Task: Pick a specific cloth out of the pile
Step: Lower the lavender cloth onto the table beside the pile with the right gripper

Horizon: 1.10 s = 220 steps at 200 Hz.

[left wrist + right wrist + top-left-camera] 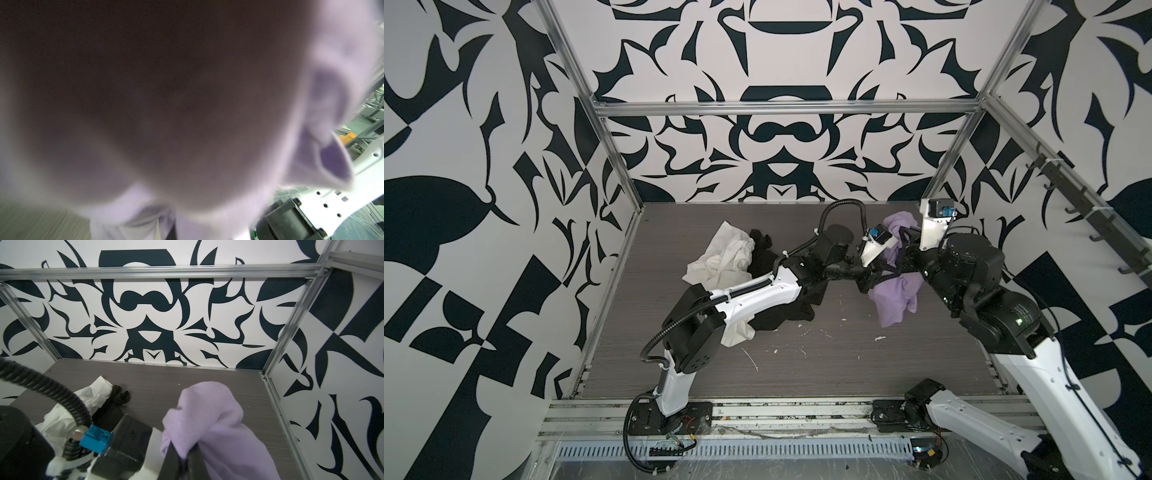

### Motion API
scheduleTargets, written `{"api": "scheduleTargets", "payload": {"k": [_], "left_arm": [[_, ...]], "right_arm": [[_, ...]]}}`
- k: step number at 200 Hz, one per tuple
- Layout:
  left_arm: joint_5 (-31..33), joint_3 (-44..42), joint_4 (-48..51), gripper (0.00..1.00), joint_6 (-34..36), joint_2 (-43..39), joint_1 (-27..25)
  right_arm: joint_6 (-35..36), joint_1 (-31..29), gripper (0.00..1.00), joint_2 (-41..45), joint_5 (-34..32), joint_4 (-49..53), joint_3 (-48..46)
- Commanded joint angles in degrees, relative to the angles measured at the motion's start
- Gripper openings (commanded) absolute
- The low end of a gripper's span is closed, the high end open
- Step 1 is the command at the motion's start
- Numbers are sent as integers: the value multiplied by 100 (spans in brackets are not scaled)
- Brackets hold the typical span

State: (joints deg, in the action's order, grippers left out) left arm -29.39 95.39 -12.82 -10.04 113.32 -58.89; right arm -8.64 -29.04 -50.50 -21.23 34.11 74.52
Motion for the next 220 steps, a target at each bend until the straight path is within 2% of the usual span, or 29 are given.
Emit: {"api": "scheduleTargets", "payload": {"k": [1, 57, 97, 220], "left_arm": [[-189, 299, -388, 0, -171, 223, -62], [-265, 347, -796, 0, -478, 646, -78], [-196, -39, -800, 0, -394, 614, -78], [77, -1662, -1364, 0, -760, 338, 75]], "right_arm": [[73, 25, 0, 118, -109, -192, -31], [47, 100, 0, 146, -172, -45, -139], [-69, 104, 0, 194, -139, -77, -380], [-1427, 113, 0, -301, 1521, -703, -1246]]}}
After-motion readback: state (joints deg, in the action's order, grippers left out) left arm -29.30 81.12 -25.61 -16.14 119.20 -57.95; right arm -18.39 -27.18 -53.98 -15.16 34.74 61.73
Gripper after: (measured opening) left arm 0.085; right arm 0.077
